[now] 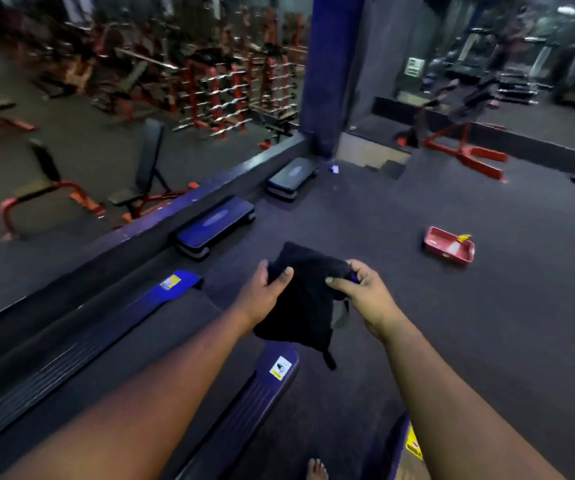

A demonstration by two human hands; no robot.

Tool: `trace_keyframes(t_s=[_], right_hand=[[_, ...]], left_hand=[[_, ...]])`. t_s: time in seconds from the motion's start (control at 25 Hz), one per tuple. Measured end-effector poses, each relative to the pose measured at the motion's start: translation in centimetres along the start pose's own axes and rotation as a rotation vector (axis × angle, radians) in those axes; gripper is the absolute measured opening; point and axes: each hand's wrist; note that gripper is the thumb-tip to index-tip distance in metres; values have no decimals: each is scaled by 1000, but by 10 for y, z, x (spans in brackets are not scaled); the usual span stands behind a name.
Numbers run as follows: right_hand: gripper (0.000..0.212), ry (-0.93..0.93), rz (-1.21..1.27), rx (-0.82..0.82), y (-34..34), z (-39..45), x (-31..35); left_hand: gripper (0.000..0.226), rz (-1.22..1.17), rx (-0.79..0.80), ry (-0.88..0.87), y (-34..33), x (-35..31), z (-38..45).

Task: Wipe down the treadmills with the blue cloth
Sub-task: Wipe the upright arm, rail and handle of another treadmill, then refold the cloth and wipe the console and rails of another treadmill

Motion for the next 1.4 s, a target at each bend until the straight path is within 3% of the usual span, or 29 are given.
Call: trace_keyframes(t_s=[0.08,0.36,0.56,0.72,0.96,1.08,1.2,1.4], right_hand=[[23,2,60,106,-22,47,-7],[34,-4,198,504,-160,136,-1],[37,2,268,786,-290,136,16],[34,40,313,886,-364,116,34],[51,-21,374,1081,-456,94,53],[56,-84,328,1225,-506,93,42],[60,-86,187,1484,-570,86,25],[41,-39,3,1733,-676,70,23]], left_hand=[[51,-51,-108,36,23,5,11],[21,-364,-557,96,115,17,-15],[37,-535,-818,4,192,38,-64],[41,-606,-931,-35,233,47,-101],[24,-565,-1205,-146,294,32,-145],[11,-546,-1347,-144,319,43,-156],[12,-557,-1528,-123,356,72,-167],[12,-631,-1841,63,406,81,-194]])
Point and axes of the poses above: each hand's wrist, its own z-axis towards the middle knuckle, its own y-axis out of the back of the hand, x = y × z, and after that the axes turned 8 degrees about y, right-handed
